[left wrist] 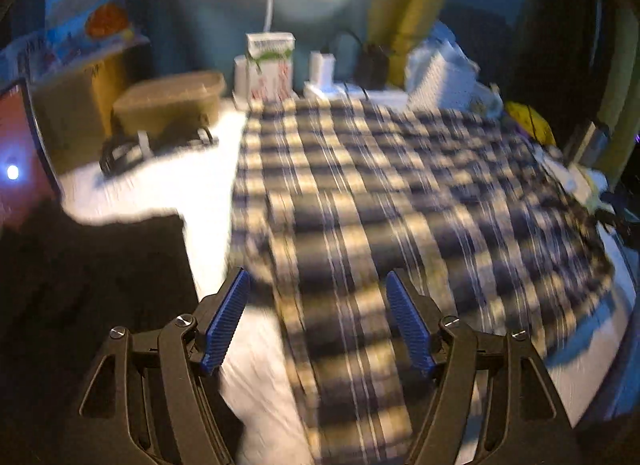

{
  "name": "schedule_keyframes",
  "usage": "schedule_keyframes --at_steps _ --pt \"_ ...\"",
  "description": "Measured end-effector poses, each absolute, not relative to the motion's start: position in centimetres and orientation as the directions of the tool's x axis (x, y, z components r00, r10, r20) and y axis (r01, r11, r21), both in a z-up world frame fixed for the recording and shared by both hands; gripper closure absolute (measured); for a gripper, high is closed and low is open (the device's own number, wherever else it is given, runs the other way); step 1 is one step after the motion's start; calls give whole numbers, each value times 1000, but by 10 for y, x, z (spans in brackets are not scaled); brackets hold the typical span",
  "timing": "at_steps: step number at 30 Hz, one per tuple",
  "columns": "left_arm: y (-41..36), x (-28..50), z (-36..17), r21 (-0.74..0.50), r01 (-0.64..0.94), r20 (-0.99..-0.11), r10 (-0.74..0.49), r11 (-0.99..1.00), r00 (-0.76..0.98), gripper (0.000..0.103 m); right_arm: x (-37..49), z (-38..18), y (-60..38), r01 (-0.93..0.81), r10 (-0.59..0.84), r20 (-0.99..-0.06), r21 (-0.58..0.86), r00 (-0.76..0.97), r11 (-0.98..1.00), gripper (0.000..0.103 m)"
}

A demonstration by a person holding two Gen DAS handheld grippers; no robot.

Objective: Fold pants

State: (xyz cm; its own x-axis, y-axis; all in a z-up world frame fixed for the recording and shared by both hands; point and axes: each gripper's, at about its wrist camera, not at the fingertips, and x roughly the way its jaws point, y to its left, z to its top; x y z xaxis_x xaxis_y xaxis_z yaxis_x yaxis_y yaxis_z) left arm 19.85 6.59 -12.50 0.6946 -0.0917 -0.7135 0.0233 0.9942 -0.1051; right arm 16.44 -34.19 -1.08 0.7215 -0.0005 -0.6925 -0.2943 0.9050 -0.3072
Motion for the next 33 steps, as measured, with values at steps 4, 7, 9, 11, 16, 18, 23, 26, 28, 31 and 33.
schedule_keyframes --at_steps 4,7,9,11,16,18,23,26,28,31,33 --pt "57 178 -143 -112 37 -744 -108 993 659 32 159 -22 -339 -311 2 -712 -305 702 900 41" --pt "58 168 -151 -122 30 -756 -113 992 644 20 157 -31 -337 -315 -16 -722 -322 692 893 46" --pt "59 163 -155 -129 27 -763 -117 991 636 18 157 -37 -338 -311 -35 -728 -334 685 890 57" --pt "59 157 -158 -131 18 -764 -113 991 635 18 155 -44 -341 -307 -47 -741 -334 670 891 64" --pt "45 149 -160 -90 44 -760 -97 995 643 27 149 -49 -349 -281 -44 -744 -305 666 910 85" --pt "39 148 -160 -31 47 -755 -55 998 653 59 146 -47 -351 -268 -38 -737 -293 675 918 92" --pt "40 144 -152 -48 64 -755 -78 997 651 101 135 -30 -354 -226 -26 -699 -266 715 937 95" --pt "42 133 -137 -72 70 -733 -100 995 673 102 127 -17 -355 -209 -25 -671 -266 741 941 95" --pt "44 121 -121 -85 77 -711 -115 993 693 102 121 -8 -355 -202 -25 -655 -269 756 942 95" --pt "46 105 -105 -118 86 -691 -144 989 708 102 110 6 -358 -188 -21 -624 -268 781 945 95" --pt "48 97 -98 -133 88 -683 -155 987 713 102 104 14 -361 -178 -15 -606 -257 795 950 95"
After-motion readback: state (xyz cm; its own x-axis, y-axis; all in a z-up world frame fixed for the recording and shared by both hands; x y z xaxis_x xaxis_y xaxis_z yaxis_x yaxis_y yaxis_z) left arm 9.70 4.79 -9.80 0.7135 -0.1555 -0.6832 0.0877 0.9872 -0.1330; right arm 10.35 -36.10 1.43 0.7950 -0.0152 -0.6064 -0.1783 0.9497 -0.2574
